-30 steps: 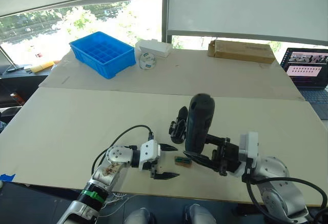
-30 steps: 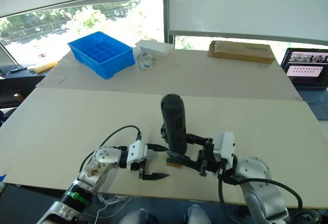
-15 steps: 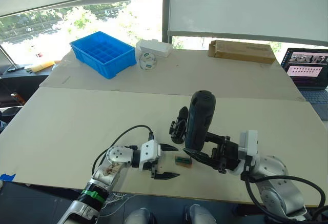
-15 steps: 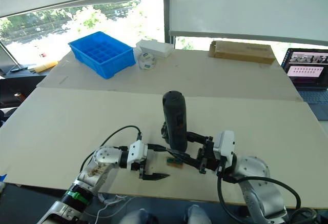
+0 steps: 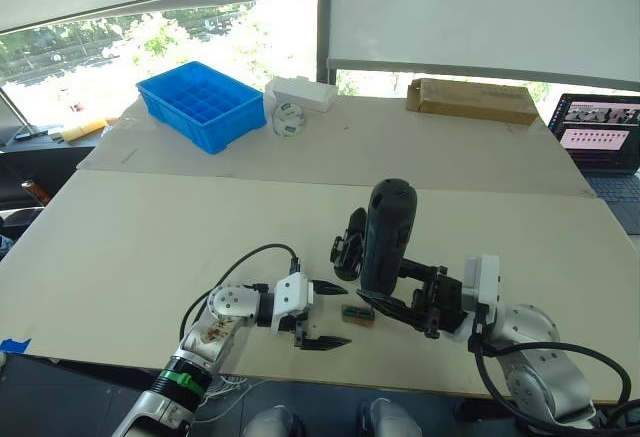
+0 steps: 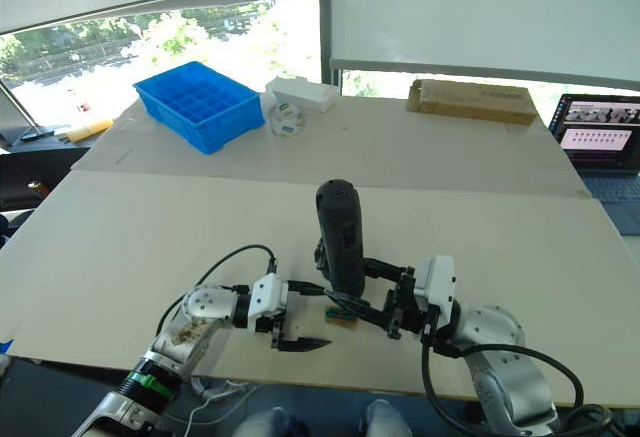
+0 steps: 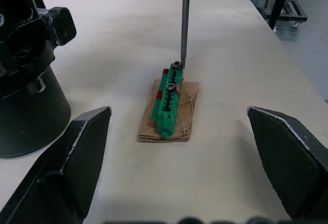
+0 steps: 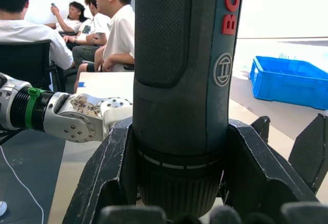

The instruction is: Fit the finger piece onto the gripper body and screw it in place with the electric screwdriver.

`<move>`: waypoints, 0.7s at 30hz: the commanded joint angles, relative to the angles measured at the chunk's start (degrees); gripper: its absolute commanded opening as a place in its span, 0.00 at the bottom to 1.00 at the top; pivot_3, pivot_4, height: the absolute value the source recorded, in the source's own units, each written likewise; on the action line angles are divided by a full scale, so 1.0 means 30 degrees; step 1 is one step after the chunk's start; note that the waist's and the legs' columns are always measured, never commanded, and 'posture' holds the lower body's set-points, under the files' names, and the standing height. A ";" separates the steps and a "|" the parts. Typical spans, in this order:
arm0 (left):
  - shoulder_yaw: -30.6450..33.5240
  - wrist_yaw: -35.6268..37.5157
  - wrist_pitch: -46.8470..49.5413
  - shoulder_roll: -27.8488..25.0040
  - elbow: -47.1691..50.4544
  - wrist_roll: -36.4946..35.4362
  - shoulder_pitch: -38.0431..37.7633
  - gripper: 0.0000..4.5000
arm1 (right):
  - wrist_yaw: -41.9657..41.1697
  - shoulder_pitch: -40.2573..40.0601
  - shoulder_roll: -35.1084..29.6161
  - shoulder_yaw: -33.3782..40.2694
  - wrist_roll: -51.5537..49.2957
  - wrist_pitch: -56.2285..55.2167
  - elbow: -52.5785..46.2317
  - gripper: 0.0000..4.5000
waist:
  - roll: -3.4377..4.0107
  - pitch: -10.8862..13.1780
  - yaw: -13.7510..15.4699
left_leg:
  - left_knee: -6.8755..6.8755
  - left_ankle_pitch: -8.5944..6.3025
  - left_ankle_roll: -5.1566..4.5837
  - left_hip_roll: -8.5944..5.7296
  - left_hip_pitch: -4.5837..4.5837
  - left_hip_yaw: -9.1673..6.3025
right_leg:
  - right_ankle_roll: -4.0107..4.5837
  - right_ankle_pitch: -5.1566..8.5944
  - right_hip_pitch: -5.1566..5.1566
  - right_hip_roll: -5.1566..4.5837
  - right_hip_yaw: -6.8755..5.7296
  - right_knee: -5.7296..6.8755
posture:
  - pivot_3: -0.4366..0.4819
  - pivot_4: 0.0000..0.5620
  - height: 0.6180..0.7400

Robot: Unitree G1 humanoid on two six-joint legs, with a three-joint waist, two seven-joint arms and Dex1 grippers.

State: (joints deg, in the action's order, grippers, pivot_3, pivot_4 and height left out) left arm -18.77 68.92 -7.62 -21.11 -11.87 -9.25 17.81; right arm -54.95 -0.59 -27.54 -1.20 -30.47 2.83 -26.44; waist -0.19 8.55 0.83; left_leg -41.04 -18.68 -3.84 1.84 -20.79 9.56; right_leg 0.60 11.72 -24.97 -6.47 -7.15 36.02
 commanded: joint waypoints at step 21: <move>-0.0547 -0.0083 0.0239 0.0070 -0.0791 0.0418 -0.0452 1.00 | 0.0265 0.0256 -0.0107 0.0791 -0.1319 -0.0128 -0.1128 0.43 | 0.0001 0.0000 -0.0001 | 0.0001 -0.0002 -0.0004 0.0000 -0.0001 -0.0004 | 0.0000 0.0000 0.0000 -0.0008 0.0006 -0.0002 | 0.48 0.27 1.00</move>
State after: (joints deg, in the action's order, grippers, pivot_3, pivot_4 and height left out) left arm -18.77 68.87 -7.62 -21.09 -11.91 -9.25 17.79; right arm -54.76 -1.31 -28.32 -1.12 -31.53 3.19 -26.51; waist -0.19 8.55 0.83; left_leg -41.04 -18.69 -3.85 1.84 -20.79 9.55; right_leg 0.60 11.72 -24.97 -6.50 -7.14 36.01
